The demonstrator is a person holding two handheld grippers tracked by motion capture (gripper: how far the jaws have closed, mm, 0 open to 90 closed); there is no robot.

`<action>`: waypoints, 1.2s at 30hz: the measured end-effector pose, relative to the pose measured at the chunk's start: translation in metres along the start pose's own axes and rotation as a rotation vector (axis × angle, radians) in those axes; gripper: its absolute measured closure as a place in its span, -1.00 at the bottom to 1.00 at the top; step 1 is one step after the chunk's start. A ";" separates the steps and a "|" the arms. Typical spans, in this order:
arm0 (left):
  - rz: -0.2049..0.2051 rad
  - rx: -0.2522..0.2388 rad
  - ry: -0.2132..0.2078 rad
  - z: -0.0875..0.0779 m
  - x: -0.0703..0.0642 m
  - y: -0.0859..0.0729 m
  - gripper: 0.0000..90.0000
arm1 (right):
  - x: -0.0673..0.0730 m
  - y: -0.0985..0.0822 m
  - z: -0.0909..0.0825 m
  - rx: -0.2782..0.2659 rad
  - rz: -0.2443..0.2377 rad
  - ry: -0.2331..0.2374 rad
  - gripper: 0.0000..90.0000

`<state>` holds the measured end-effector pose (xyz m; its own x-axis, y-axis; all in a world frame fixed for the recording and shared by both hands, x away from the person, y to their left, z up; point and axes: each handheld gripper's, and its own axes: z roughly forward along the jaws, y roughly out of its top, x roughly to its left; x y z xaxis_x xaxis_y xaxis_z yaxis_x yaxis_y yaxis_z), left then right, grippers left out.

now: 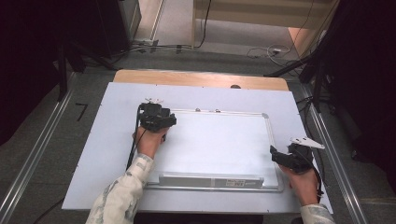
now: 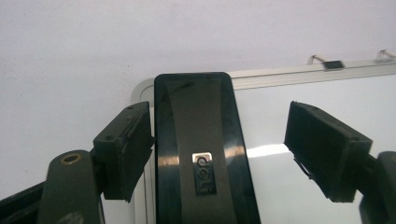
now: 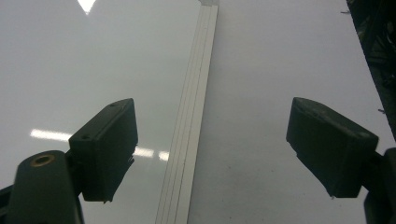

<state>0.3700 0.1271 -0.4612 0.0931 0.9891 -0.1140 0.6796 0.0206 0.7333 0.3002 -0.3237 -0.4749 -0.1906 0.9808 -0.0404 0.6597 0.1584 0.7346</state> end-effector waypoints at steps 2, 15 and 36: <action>0.006 -0.008 -0.012 -0.006 0.002 -0.002 -0.50 | 0.000 0.000 0.000 -0.001 0.001 0.000 -0.66; 0.041 -0.079 -0.058 -0.040 0.008 -0.017 -0.64 | 0.000 0.000 -0.001 -0.003 0.004 0.000 -0.67; -0.007 -0.123 -0.061 -0.073 0.042 -0.048 -0.64 | 0.000 0.000 -0.003 -0.008 0.004 0.001 -0.67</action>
<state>0.2877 0.1781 -0.4524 0.1353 0.9782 -0.1573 0.5863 0.0489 0.8086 0.2979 -0.3238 -0.4730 -0.1884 0.9814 -0.0371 0.6545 0.1536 0.7403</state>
